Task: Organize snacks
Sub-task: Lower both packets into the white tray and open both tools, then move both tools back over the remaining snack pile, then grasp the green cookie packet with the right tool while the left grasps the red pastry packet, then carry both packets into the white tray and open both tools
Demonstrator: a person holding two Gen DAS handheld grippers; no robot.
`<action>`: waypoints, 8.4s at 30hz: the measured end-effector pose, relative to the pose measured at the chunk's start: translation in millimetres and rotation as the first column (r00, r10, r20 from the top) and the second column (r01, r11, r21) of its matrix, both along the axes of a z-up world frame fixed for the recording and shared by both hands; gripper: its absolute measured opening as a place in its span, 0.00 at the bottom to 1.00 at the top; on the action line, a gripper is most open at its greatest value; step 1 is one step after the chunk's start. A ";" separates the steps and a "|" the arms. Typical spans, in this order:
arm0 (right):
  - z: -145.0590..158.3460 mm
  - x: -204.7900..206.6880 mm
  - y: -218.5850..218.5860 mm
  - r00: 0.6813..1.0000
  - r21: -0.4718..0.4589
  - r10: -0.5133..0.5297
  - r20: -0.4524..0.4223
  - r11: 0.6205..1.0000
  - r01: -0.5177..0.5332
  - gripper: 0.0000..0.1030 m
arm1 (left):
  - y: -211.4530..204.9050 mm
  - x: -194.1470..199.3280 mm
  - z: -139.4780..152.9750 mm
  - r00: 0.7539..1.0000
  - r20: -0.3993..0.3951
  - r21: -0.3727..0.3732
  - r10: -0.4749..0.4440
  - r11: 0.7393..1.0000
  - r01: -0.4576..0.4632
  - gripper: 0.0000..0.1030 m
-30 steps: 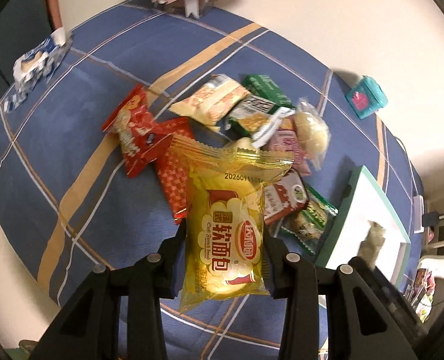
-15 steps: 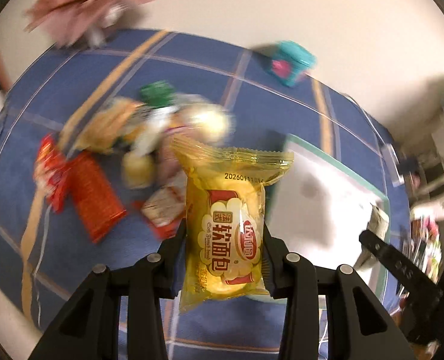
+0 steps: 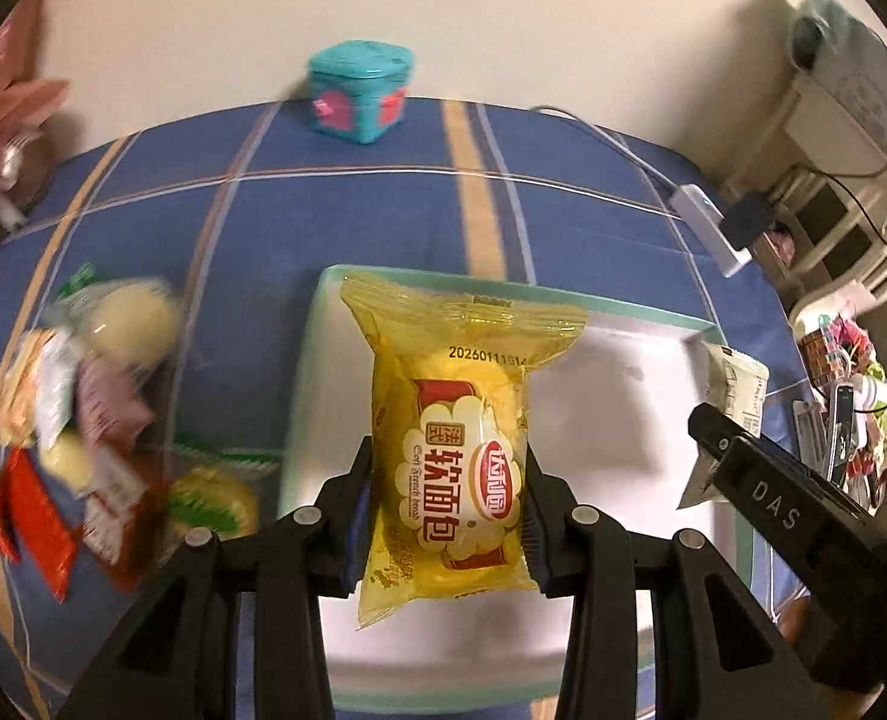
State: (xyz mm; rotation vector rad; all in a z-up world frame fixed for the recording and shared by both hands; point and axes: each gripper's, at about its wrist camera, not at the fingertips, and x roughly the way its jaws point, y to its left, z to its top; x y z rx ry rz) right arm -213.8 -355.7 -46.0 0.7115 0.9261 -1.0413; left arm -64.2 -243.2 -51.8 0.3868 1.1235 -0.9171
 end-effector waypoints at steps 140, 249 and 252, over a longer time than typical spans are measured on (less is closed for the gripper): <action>-69.8 172.9 137.2 0.864 0.211 0.482 -0.145 0.868 -0.449 0.64 | 155.1 145.4 -69.7 0.884 -0.068 0.316 0.462 0.851 -0.420 0.46; 0.3 28.5 16.1 0.995 0.004 0.092 -0.026 0.996 -0.092 0.51 | 1.7 13.5 -12.8 0.998 0.031 0.098 0.045 0.994 -0.048 0.46; -3.2 30.5 15.1 0.994 0.001 0.104 -0.022 0.995 -0.104 0.52 | -4.6 11.2 -17.1 0.999 0.030 0.093 0.036 0.995 -0.038 0.47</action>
